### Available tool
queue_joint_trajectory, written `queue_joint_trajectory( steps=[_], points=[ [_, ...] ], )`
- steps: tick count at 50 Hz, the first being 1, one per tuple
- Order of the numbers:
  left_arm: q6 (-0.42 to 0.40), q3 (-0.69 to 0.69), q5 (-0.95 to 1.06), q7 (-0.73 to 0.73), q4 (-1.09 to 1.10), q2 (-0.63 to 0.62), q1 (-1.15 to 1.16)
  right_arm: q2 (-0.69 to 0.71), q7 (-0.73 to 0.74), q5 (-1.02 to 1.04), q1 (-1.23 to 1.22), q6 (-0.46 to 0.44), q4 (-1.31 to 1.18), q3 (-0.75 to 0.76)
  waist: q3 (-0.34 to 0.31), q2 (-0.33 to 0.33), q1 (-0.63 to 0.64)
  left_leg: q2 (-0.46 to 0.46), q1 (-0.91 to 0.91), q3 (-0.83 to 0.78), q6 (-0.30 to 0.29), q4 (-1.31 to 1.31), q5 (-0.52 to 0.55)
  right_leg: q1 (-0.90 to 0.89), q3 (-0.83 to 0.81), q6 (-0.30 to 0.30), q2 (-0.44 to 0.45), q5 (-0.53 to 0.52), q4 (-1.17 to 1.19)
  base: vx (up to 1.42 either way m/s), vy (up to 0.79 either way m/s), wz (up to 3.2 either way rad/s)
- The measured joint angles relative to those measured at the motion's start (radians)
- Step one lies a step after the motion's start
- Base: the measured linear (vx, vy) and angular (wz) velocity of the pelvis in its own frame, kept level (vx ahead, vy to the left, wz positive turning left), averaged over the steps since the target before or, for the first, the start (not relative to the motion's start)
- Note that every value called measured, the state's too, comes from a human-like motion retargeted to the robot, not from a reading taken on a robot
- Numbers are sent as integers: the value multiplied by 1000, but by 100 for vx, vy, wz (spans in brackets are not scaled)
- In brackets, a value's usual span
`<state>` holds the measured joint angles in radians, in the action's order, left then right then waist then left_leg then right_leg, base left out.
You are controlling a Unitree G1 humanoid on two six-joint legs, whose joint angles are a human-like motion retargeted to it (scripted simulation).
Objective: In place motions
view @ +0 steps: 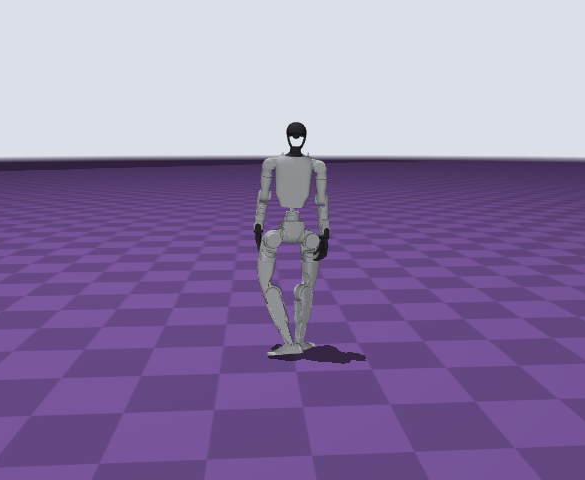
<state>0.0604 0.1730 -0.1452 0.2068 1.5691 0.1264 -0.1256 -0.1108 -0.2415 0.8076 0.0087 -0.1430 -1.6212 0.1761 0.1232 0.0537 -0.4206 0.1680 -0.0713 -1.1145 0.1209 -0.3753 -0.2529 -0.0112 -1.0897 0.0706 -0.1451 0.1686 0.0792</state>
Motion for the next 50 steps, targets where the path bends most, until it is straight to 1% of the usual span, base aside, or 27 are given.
queue_joint_trajectory(
  steps=[2, 3, 5, 6, 7, 8, 10, 12, 15, 18, 20, 21, 22, 23, 24, 25, 27, 29, 30, 32, 33, 35, 37, 39, 42, 45, 50],
  points=[
    [-1, 37, -2, -13, 10, -2, 43, -9, -17, 29, -14, 10, 21, -17, 29, -32, 60, -5, 30, 119, 73, -104, -34, -24, 118, 4, -28, 4, 12, 21, 12, -279],
    [-1, 57, 1, -19, 17, -6, 63, -15, -26, 39, -25, 14, 32, -29, 34, -40, 87, -12, 61, 215, 83, -156, -46, -37, 178, 5, -31, 2, 15, 15, 19, -295],
    [2, 104, 16, -30, 36, -17, 95, -26, -39, 50, -60, 25, 55, -56, 31, -61, 152, -69, 116, 395, 88, -227, -48, -63, 319, 16, -43, -4, 25, 7, 25, -330],
    [3, 126, 27, -33, 47, -25, 107, -30, -44, 52, -83, 31, 66, -70, 20, -73, 185, -109, 137, 460, 87, -246, -36, -74, 387, 20, -50, -9, 31, 2, 29, -332],
    [4, 146, 39, -34, 57, -32, 119, -33, -50, 52, -106, 38, 77, -84, 10, -79, 205, -142, 159, 529, 82, -263, -25, -82, 438, 22, -57, -13, 36, 0, 30, -273],
    [5, 160, 51, -32, 66, -39, 130, -35, -57, 52, -129, 45, 87, -97, 2, -77, 199, -164, 181, 606, 72, -278, -15, -85, 454, 23, -65, -15, 42, -1, 29, -236],
    [5, 182, 66, -24, 78, -52, 157, -36, -78, 50, -170, 60, 109, -127, -12, -78, 223, -205, 202, 669, 76, -265, 4, -106, 543, 9, -71, -28, 54, 0, 26, -268],
    [8, 194, 62, -19, 86, -63, 182, -30, -105, 50, -198, 73, 138, -151, -24, -77, 273, -240, 236, 673, 92, -236, 16, -133, 658, -5, -61, -46, 58, 2, 23, -302],
    [13, 188, 40, -20, 102, -70, 199, -14, -128, 46, -208, 93, 193, -166, -27, -38, 272, -291, 310, 826, 62, -169, 33, -163, 733, -10, -32, -64, 59, -1, 16, -189],
    [23, 158, 22, -19, 111, -61, 187, -6, -124, 12, -194, 121, 228, -166, -56, -2, 281, -329, 329, 974, 15, -23, 73, -157, 780, -23, 16, -77, 47, -3, 7, -151],
    [27, 136, 17, -22, 106, -51, 180, -3, -113, -13, -176, 128, 224, -166, -78, 24, 284, -333, 307, 1027, 9, 109, 158, -134, 802, -34, 64, -82, 32, 3, -1, -111],
    [29, 130, 16, -23, 97, -48, 177, -6, -107, -20, -167, 123, 208, -165, -77, 30, 272, -345, 290, 1024, 44, 144, 194, -122, 803, -36, 73, -85, 21, 12, -5, -56],
    [32, 126, 15, -22, 87, -44, 175, -7, -100, -21, -160, 115, 188, -165, -74, 39, 250, -333, 274, 984, 61, 167, 207, -113, 798, -38, 82, -87, 11, 15, -7, 8],
    [36, 128, 15, -18, 74, -39, 171, -8, -91, -15, -158, 97, 159, -163, -66, 54, 209, -275, 257, 873, 42, 166, 176, -111, 781, -38, 92, -89, 3, 13, -8, -1],
    [39, 133, 16, -13, 60, -33, 165, -6, -76, -9, -151, 73, 134, -159, -63, 60, 197, -273, 256, 868, 39, 168, 171, -107, 788, -40, 102, -93, -5, 10, -11, -47],
    [41, 138, 16, -9, 47, -28, 159, -3, -60, -3, -142, 45, 111, -154, -63, 61, 199, -299, 263, 916, 45, 172, 180, -102, 808, -44, 114, -98, -13, 5, -12, -57],
    [43, 134, 17, -3, 16, -11, 133, 2, -18, -32, -124, 12, 71, -136, -73, 61, 159, -300, 240, 968, 22, 187, 182, -88, 801, -57, 121, -96, -16, 1, -12, -11],
    [39, 116, 21, -1, -14, 6, 111, -4, 3, -78, -96, 11, 37, -122, -76, 56, 160, -294, 214, 950, 25, 217, 188, -87, 829, -77, 131, -92, -7, 6, -10, -42],
    [37, 104, 23, 0, -29, 15, 101, -8, 7, -101, -80, 14, 21, -114, -73, 59, 169, -294, 200, 938, 32, 237, 190, -90, 842, -86, 142, -89, -1, 8, -10, -104],
    [37, 92, 24, 4, -55, 31, 78, -12, 2, -121, -59, 12, -1, -100, -66, 58, 232, -276, 185, 872, 24, 263, 186, -99, 926, -93, 161, -80, 13, 3, -10, -208],
    [35, 94, 23, 4, -66, 39, 67, -10, 4, -125, -52, 9, -7, -96, -67, 55, 287, -254, 175, 802, 15, 273, 181, -100, 995, -82, 167, -75, 21, -2, -9, -274],
    [29, 89, 22, 2, -84, 52, 49, -9, 21, -135, -37, 5, -12, -87, -67, 56, 351, -225, 162, 720, 1, 285, 173, -91, 1072, -73, 178, -68, 21, -4, -8, -221],
    [22, 77, 16, 6, -98, 64, 39, -9, 34, -156, -26, 10, -11, -81, -65, 58, 386, -205, 157, 674, -8, 285, 165, -91, 1118, -69, 186, -65, 21, -1, -8, -117],
    [19, 61, 2, 13, -111, 74, 33, -8, 38, -178, -18, 19, -5, -75, -67, 54, 402, -199, 160, 670, -10, 276, 159, -95, 1134, -70, 188, -64, 26, -1, -7, -40],
    [16, 41, -24, 16, -125, 80, 38, -7, 29, -190, -17, 26, 7, -74, -72, 40, 405, -203, 171, 698, -11, 256, 156, -105, 1114, -77, 177, -59, 41, -1, -4, 37],
    [15, 36, -34, 15, -128, 67, 53, -11, 16, -170, -30, 24, 19, -90, -78, 29, 388, -216, 192, 750, -5, 236, 165, -108, 1052, -91, 163, -51, 51, -3, -1, 117],
    [17, 35, -39, 26, -112, 22, 61, -26, -6, -127, -60, 28, 41, -116, -99, 19, 310, -272, 260, 954, 5, 194, 229, -111, 816, -117, 117, -25, 71, -10, 0, 247]
  ],
)
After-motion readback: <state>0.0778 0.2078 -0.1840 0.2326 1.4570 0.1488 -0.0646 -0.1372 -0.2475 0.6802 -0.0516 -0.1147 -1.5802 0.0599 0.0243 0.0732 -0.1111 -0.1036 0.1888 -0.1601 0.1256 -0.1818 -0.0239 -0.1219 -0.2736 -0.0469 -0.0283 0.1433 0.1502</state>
